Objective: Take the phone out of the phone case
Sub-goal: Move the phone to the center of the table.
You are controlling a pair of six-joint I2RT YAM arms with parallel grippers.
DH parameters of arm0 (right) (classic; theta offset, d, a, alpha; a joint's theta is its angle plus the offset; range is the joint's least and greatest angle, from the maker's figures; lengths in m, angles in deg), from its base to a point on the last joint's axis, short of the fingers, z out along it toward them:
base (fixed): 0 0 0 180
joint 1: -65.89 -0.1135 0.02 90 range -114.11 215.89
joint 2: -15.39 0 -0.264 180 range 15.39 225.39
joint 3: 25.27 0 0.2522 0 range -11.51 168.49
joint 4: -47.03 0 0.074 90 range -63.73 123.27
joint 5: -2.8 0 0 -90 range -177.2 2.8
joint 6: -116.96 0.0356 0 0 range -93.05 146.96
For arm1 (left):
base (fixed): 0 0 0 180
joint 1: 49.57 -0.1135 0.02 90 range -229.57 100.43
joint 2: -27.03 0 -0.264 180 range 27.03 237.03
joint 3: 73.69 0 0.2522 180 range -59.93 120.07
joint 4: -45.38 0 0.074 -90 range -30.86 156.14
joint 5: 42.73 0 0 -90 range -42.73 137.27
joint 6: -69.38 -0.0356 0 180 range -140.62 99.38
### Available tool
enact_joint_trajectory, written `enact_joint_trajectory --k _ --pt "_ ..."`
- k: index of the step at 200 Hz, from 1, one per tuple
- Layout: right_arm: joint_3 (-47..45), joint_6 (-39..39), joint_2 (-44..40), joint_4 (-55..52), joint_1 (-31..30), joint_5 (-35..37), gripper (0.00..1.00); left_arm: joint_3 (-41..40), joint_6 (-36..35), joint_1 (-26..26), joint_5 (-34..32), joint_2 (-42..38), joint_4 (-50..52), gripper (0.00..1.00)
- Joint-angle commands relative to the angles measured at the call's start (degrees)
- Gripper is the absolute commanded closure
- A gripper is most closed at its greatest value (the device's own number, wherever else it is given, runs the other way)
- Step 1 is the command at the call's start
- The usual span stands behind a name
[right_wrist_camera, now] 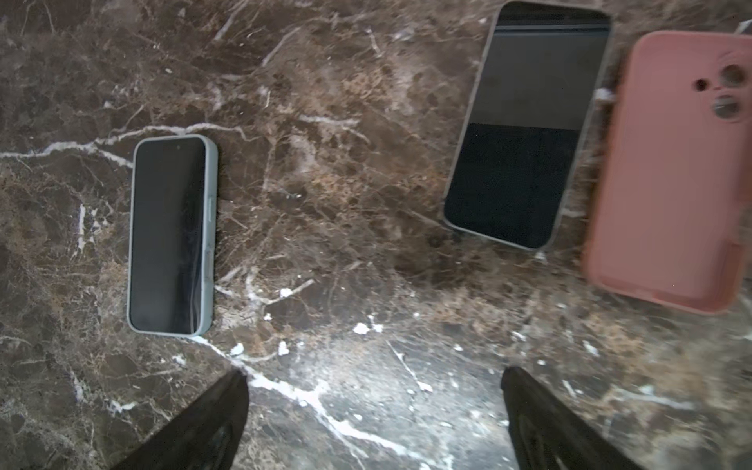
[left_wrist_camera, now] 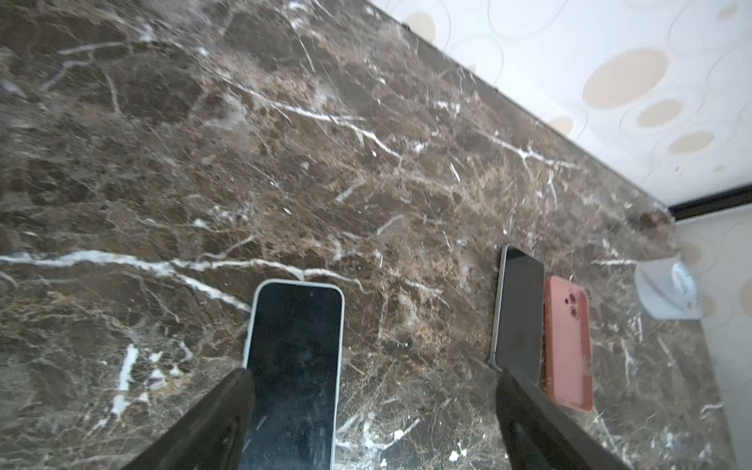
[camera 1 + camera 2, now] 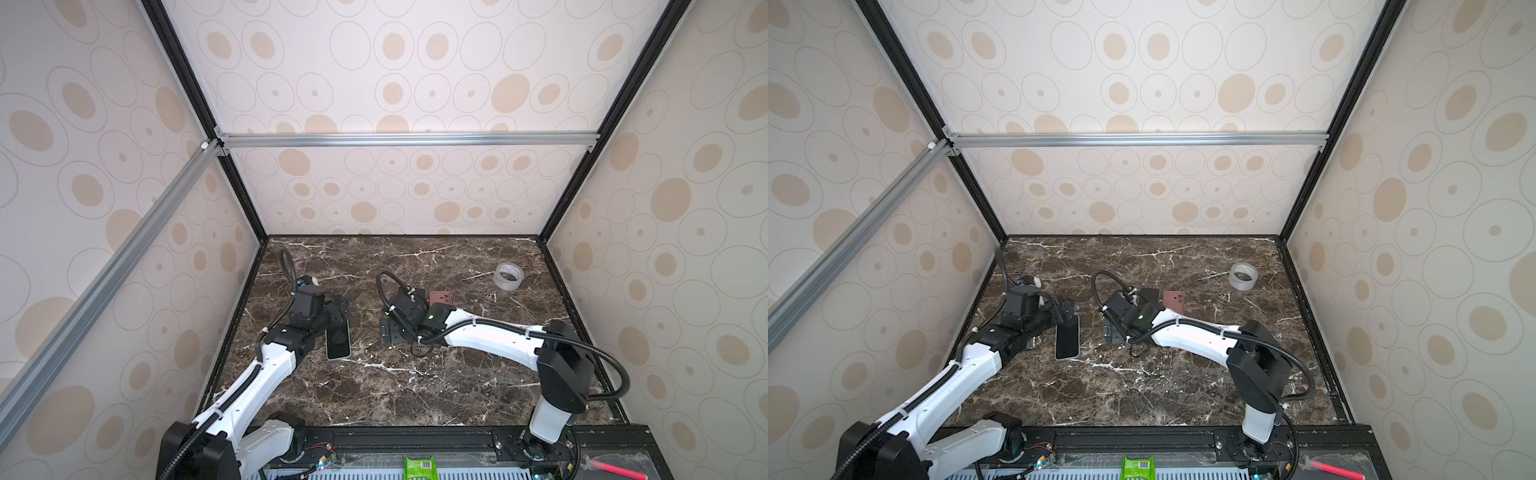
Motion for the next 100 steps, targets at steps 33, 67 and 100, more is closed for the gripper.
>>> enact_joint_trajectory --k 33,67,100 --pt "19.8 2.6 16.8 -2.5 -5.7 0.0 0.00 -3.2 3.4 -17.6 17.1 -4.9 -5.4 0.04" --pt "30.3 3.3 25.1 -5.8 -6.9 -1.5 0.00 -4.0 3.5 -22.9 14.6 -5.9 -3.4 0.01" --pt "40.4 2.5 32.5 -11.0 -7.4 -0.6 0.01 -4.9 3.3 -27.5 12.2 -7.3 -2.0 0.01"
